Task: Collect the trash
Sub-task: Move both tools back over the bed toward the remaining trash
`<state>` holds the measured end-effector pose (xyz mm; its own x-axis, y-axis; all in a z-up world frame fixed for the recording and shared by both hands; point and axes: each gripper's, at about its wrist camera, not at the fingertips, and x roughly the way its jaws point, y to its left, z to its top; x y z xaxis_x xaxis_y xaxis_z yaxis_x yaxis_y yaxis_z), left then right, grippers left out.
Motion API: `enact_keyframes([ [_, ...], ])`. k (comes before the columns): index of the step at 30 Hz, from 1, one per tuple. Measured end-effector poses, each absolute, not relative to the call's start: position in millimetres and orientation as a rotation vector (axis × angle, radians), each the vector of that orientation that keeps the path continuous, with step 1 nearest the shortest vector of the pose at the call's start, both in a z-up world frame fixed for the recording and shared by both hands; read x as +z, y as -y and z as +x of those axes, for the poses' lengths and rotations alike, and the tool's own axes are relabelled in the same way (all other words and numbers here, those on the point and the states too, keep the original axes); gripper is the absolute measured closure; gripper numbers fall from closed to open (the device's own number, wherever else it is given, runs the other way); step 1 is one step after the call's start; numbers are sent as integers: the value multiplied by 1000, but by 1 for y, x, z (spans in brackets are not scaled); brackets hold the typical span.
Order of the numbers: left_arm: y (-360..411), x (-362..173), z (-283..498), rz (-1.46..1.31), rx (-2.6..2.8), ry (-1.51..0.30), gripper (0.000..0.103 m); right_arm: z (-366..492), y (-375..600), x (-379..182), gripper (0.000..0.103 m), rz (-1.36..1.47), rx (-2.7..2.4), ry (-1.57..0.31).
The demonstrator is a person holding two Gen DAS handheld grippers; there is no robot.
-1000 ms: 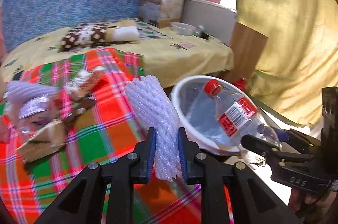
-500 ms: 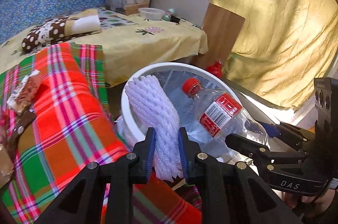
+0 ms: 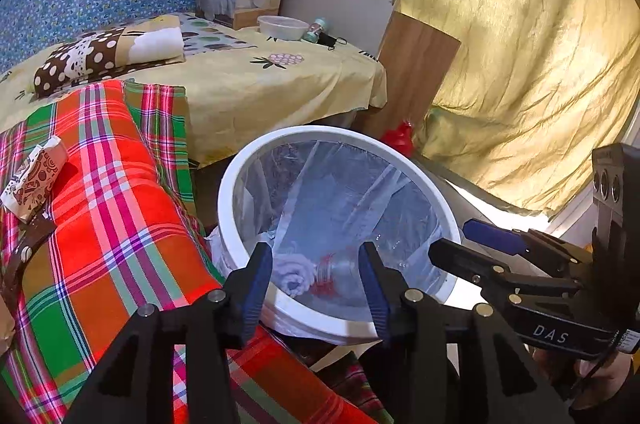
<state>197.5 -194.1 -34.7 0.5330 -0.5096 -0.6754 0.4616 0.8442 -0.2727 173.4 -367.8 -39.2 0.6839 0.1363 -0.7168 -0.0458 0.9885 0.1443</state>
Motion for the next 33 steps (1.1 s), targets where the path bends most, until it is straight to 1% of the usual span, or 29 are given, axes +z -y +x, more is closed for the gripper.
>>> enact_keyframes([
  [8,173,-20,180,-92,-544,-788,57,163,357,-27,40,127,147,-748],
  [19,121,-8,141,-105,-412,-734,57,150,323,-23,40,111,268,-728],
  [33,42,-10,101,-167,-241,-709,57,139,262,-21,40,43,453,-729],
])
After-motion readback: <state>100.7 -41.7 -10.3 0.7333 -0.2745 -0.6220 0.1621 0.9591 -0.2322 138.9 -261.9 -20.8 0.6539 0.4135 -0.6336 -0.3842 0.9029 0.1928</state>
